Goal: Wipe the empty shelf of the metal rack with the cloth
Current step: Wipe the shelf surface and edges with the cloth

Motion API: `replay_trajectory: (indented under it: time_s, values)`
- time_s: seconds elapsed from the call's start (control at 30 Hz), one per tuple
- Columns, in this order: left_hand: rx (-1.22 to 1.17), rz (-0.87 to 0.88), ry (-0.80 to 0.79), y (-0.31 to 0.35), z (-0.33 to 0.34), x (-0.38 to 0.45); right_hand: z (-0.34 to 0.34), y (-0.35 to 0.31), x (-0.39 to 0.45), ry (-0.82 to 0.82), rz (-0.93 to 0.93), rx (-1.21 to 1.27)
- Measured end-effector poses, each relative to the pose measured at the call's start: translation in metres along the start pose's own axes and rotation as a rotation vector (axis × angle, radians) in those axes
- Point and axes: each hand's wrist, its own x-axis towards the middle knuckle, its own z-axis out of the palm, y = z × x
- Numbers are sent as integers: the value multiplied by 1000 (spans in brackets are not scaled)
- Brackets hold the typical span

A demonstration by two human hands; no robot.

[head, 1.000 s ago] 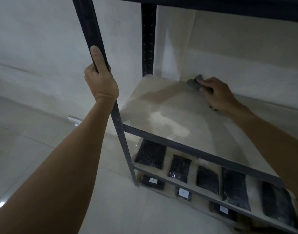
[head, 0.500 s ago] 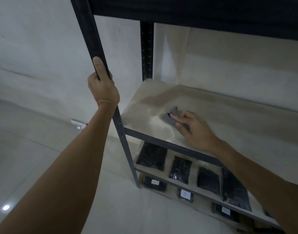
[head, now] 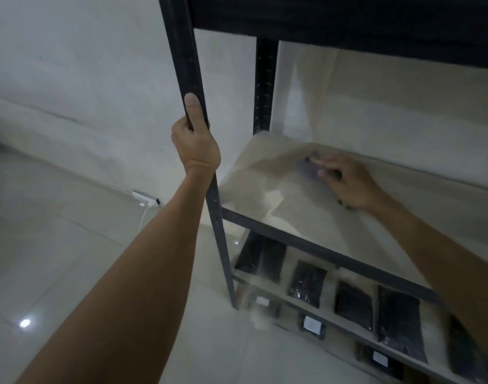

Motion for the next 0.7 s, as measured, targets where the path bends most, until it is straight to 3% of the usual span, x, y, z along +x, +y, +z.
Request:
replay_trajectory:
  time_s: [0.13, 0.33, 0.53, 0.7]
  values:
    - [-7, 4, 8, 3, 1, 1, 14, 23, 30, 58, 76, -211]
    - [-24, -6, -11, 6, 3, 0, 47, -26, -12, -18, -151, -238]
    - [-24, -9, -12, 8, 3, 1, 67, -82, -58, -110, -288, -116]
    - [-17, -3, -13, 5, 1, 2, 69, -92, -66, -218, -310, 74]
